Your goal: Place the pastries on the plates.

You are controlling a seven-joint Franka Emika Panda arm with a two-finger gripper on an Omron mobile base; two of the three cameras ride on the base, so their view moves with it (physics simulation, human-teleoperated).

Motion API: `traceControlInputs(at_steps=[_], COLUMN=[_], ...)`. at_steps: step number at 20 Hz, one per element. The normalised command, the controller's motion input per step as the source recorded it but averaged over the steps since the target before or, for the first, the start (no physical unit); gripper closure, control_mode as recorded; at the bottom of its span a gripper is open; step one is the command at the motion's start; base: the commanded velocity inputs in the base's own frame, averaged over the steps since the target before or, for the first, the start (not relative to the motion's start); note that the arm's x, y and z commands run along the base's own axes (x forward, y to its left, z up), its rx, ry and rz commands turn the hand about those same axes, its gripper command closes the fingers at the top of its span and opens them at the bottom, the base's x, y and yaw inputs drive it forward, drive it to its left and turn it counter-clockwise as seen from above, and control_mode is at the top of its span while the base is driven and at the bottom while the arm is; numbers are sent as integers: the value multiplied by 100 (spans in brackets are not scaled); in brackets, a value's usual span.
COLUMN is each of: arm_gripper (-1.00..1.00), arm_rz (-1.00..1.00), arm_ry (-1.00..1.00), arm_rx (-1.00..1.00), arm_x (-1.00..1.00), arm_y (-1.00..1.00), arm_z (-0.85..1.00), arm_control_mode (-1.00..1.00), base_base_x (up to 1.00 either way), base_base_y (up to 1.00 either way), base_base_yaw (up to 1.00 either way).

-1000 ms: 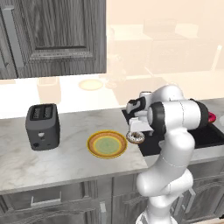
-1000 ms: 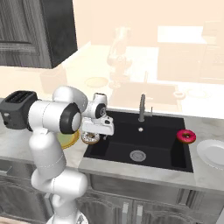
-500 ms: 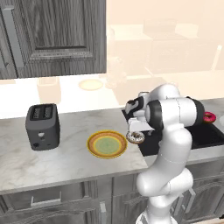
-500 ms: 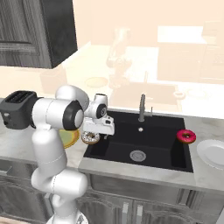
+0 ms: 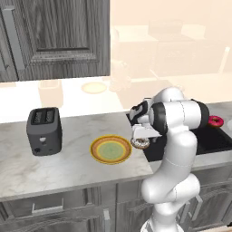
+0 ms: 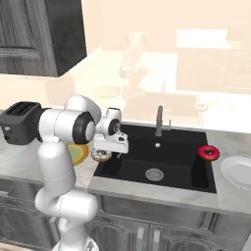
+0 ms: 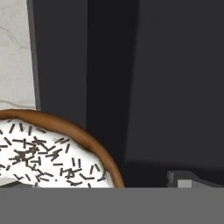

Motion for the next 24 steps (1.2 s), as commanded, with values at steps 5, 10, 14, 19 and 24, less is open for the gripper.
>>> traceControlInputs(at_steps=[5, 10, 14, 19, 24], arm_gripper=[100, 100, 100, 100, 100], arm_rz=[0, 0, 0, 0, 0], arm_ry=[0, 0, 0, -7, -13], arm_rx=[0, 0, 0, -2, -1], arm_x=[0, 0, -4, -35, -70], arm_y=[0, 0, 0, 13, 28], arm_z=[0, 0, 29, 64, 67], arm_control_mode=[-100, -100, -100, -100, -100], base_base_x=[0, 0, 0, 0, 0], base_base_y=[0, 0, 0, 0, 0], base_base_yaw=[0, 0, 0, 0, 0])
